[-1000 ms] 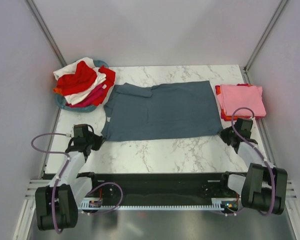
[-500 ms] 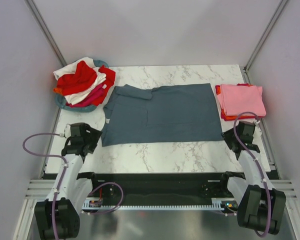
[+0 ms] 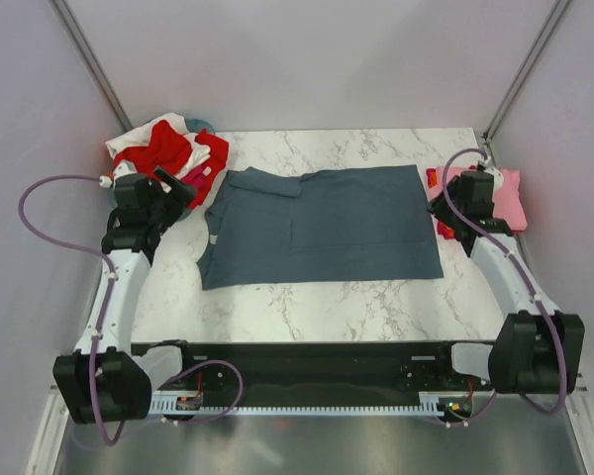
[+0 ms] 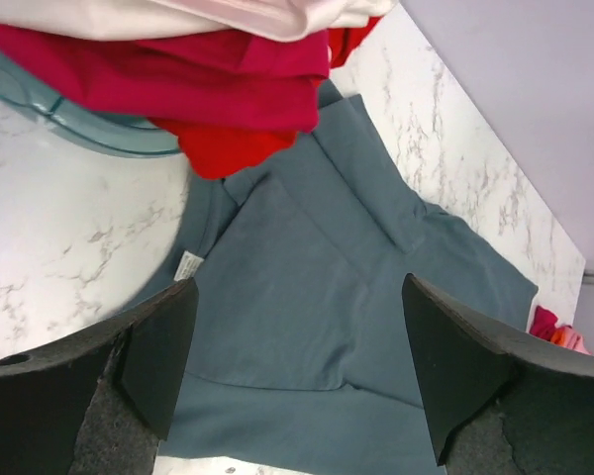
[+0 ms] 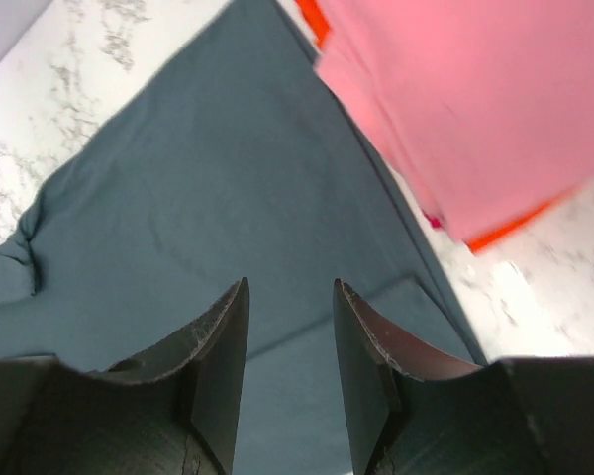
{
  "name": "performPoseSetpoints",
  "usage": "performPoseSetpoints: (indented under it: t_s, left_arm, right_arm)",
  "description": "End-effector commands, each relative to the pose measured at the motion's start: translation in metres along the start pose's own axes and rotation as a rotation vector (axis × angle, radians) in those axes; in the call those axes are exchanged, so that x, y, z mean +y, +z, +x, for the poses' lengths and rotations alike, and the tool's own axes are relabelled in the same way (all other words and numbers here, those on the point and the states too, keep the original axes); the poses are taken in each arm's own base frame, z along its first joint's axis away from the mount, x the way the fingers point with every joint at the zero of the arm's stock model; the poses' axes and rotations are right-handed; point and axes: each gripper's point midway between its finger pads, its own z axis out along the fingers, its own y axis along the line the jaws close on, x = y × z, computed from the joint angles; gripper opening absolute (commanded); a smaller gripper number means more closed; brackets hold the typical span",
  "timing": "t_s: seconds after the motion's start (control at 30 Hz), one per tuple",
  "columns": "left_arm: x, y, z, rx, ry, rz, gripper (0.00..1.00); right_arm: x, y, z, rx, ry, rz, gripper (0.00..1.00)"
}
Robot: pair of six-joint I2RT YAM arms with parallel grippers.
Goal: Fold and stack the t-shirts
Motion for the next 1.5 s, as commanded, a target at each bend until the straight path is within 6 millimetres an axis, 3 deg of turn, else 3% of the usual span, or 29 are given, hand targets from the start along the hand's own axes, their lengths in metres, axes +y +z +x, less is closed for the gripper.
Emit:
performPoseSetpoints:
  t_s: [0.0,0.03,0.1,0.23,0.4,0.43,0.6,0.7,0.73,0.9,1.0,1.2,1.47]
  left_arm:
    - [-0.027,0.011,-0.010,-0.018,0.041,0.126,0.91]
    - [-0.045,0.013,-0.026,-0.087,0.014,0.206,0.91]
    - [-0.058,0.021,-0.026,-0.088,-0.001,0.276,0.91]
    - [-0.087,0.051,-0.030,-0.041,0.013,0.313,0.90]
    - [-0.115,0.095,-0.026,0.028,0.075,0.330,0.88]
    - [-0.127,0.099,-0.013,0.053,0.099,0.347,0.88]
    - [-0.149,0.116,-0.023,-0.012,0.176,0.333,0.88]
    - [-0.154,0.126,-0.030,-0.046,0.219,0.318,0.88]
    - [-0.154,0.130,-0.030,-0.049,0.238,0.316,0.88]
    - [-0.153,0.155,-0.027,-0.037,0.304,0.299,0.87]
    - [-0.148,0.168,-0.026,-0.037,0.318,0.270,0.87]
    - [-0.152,0.188,-0.023,-0.022,0.369,0.282,0.86]
    - [-0.146,0.195,-0.022,-0.023,0.389,0.249,0.85]
  right_arm:
    - [0.030,0.014,-0.035,-0.063,-0.091,-0.033,0.47]
    - [0.039,0.025,-0.041,-0.056,-0.095,-0.033,0.47]
    - [0.046,0.037,-0.048,-0.053,-0.103,-0.032,0.46]
    - [0.063,0.081,-0.057,-0.022,-0.114,-0.018,0.48]
    - [0.064,0.127,-0.056,0.000,-0.136,0.029,0.52]
    - [0.063,0.143,-0.054,0.011,-0.142,0.040,0.52]
    - [0.061,0.185,-0.050,0.025,-0.163,0.072,0.52]
    - [0.054,0.213,-0.041,0.037,-0.170,0.104,0.52]
    - [0.060,0.218,-0.048,0.022,-0.167,0.097,0.52]
    - [0.055,0.246,-0.041,0.026,-0.165,0.121,0.52]
    - [0.054,0.265,-0.029,0.050,-0.152,0.117,0.52]
    - [0.056,0.282,-0.029,0.035,-0.140,0.112,0.52]
    - [0.048,0.284,-0.028,0.023,-0.167,0.145,0.54]
